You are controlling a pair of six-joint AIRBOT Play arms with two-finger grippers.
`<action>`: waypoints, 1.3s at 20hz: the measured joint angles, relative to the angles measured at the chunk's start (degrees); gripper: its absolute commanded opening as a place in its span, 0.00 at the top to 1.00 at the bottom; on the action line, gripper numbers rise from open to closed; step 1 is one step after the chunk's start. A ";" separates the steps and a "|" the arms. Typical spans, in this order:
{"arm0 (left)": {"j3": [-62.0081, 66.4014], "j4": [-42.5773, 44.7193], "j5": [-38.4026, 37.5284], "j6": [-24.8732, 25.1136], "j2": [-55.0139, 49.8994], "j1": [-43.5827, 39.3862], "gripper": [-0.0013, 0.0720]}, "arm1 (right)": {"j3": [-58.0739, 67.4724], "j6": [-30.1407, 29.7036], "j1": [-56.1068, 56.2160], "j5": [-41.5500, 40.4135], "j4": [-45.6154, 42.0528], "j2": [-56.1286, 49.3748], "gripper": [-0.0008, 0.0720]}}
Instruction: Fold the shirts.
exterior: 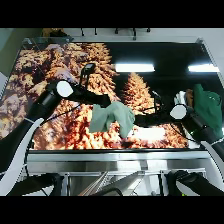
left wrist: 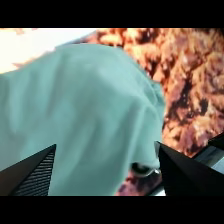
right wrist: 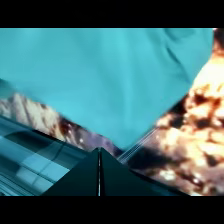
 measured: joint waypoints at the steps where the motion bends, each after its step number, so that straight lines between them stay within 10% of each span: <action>1: 0.98 0.00 -1.49 -0.35 -0.87 0.37 0.02 | 0.76 0.00 -0.61 0.68 0.02 0.09 0.41; 10: -12.63 0.07 -16.39 -0.70 6.88 14.21 0.02 | 3.34 -3.61 -10.69 12.85 -5.07 -0.13 0.35; 25: -42.12 -14.38 17.09 6.64 11.06 7.52 0.03 | -13.00 -17.05 -8.41 -0.70 10.29 -8.46 0.35; 26: -41.24 -14.88 17.22 7.08 9.55 7.34 0.20 | -13.05 -17.62 -7.08 -1.81 11.17 -9.55 0.35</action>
